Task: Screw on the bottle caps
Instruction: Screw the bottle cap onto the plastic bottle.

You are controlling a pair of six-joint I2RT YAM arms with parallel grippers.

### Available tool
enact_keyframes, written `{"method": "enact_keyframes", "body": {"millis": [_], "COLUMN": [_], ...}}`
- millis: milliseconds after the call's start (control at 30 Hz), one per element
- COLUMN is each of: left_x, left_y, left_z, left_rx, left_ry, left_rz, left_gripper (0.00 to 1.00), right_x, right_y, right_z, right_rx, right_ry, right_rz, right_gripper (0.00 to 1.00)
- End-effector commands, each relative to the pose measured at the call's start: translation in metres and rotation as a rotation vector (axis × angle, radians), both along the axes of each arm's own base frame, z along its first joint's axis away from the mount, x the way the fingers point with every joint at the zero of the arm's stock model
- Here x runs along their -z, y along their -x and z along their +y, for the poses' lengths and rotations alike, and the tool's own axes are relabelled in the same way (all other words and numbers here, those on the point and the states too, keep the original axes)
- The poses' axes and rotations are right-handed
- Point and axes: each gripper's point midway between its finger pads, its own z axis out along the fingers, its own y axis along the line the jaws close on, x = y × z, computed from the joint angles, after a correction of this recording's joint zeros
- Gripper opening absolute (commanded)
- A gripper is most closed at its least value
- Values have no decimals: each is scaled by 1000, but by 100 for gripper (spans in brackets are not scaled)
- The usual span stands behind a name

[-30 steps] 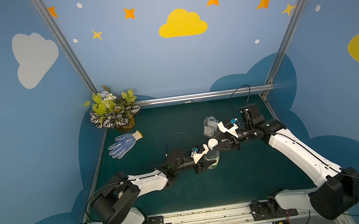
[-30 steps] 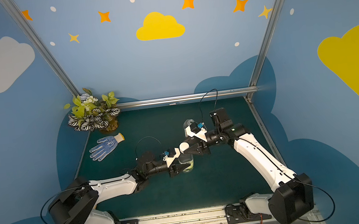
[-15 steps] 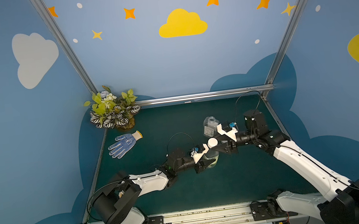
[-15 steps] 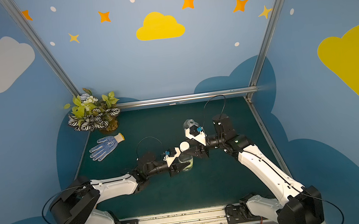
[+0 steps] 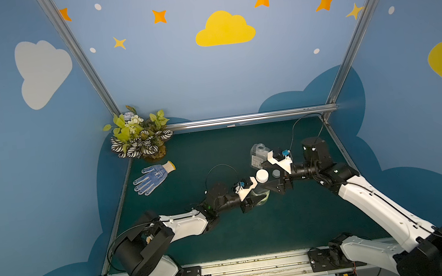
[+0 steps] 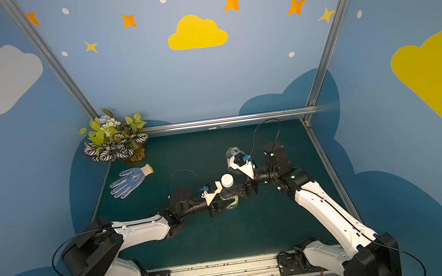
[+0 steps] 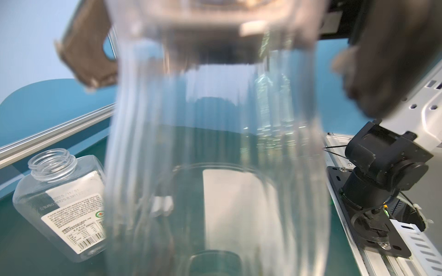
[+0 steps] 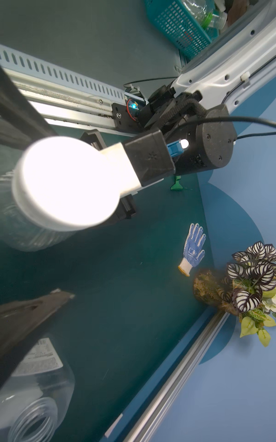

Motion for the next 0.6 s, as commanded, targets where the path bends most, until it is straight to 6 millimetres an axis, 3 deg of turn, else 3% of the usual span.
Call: {"method": "enact_keyframes", "body": {"millis": [0,133,267,433,567], "left_x": [-4,0,3,2,0], "left_y": [2,4,5,4,5], "left_z": [-1,1,2,0,-1], "left_rx": [10,12,16,18,25], "left_ry": [20,7,-1,2,8], "left_rz": [-25,-21,-15,-22,-29], "left_gripper": [46,46,46,46,46], "right_x": [-4,-22,-43,-61,-58], "right_y": [2,16,25,-10,-27], "right_z": [-14,-25,-23,-13,-7], "right_rx": [45,6,-35,106,144], "right_ry": [25,31,2,-92,-71], "right_rz": [-60,-113,-158,-70,-42], "right_gripper": [98,98,95,91,89]}}
